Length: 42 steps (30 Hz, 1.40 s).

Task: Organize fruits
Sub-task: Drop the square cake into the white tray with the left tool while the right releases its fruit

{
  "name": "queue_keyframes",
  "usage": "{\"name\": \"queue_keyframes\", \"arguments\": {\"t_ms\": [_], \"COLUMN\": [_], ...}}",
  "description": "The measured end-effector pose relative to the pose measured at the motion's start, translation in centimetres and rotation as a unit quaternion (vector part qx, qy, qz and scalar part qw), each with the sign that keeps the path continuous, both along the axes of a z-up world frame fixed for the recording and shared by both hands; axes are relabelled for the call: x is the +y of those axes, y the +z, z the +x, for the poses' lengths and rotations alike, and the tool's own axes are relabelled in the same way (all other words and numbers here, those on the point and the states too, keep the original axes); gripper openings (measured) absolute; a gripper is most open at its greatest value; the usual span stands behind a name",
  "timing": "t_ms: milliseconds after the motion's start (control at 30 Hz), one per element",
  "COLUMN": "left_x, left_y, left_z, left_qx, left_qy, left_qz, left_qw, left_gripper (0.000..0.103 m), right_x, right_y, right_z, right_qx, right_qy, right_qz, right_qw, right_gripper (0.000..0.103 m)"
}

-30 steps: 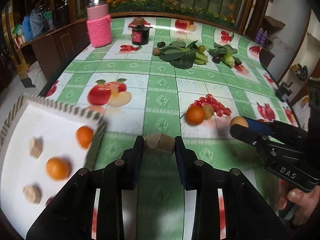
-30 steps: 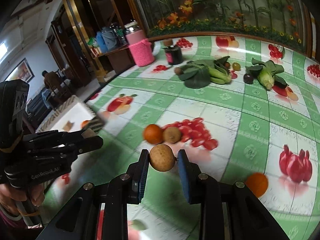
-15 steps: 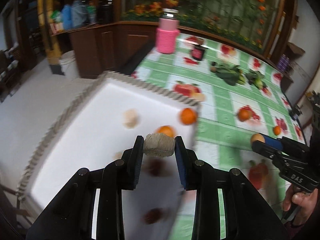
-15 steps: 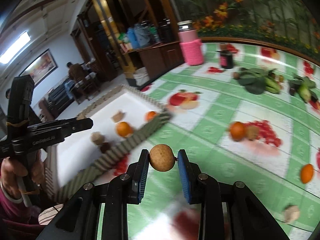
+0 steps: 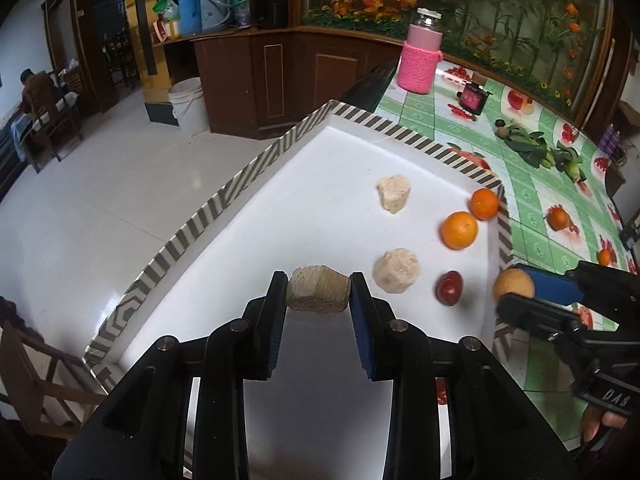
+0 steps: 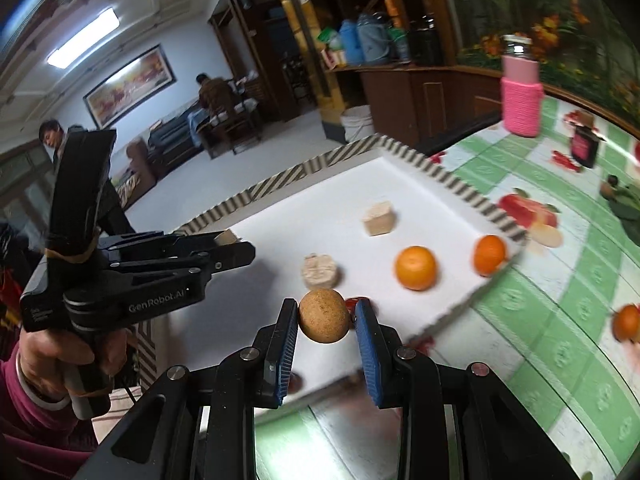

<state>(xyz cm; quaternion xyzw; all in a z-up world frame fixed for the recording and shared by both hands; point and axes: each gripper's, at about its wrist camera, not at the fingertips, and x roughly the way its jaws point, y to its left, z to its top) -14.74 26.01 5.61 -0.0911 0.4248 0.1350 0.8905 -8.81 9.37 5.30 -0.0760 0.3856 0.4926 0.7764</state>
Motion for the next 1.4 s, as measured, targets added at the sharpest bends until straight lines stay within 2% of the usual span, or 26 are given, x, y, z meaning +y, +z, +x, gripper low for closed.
{"name": "queue_keyframes", "arguments": {"t_ms": [267, 633, 1200, 1300, 1367, 1400], "left_x": [1.0, 1.2, 1.0, 1.2, 1.2, 1.2], "left_y": [-0.4, -0.9, -1.1, -1.2, -1.2, -1.2], "left_z": [0.0, 0.3, 0.6, 0.6, 0.6, 0.5], "left_qx": [-0.004, -0.006, 0.002, 0.007, 0.009, 0.009], "left_qy": [0.016, 0.021, 0.033, 0.036, 0.036, 0.036], "left_qz": [0.020, 0.029, 0.043, 0.037, 0.037, 0.038], "left_qw": [0.9997, 0.9993, 0.9986, 0.9986, 0.9986, 0.9986], "left_gripper": [0.030, 0.030, 0.030, 0.031, 0.033, 0.039], "right_x": [2.8, 4.2, 5.2, 5.2, 5.0, 4.8], "right_y": [-1.3, -2.7, -3.3, -3.4, -3.3, -3.2], "right_z": [0.2, 0.1, 0.2, 0.2, 0.3, 0.2], "right_qx": [0.011, 0.018, -0.018, -0.022, -0.018, -0.016], "right_qy": [0.019, 0.021, 0.005, 0.009, 0.015, 0.015], "right_qz": [-0.013, -0.030, -0.069, -0.071, -0.069, -0.066], "right_qw": [1.000, 0.999, 0.997, 0.997, 0.997, 0.998], "right_gripper": [0.028, 0.028, 0.029, 0.032, 0.033, 0.033]}}
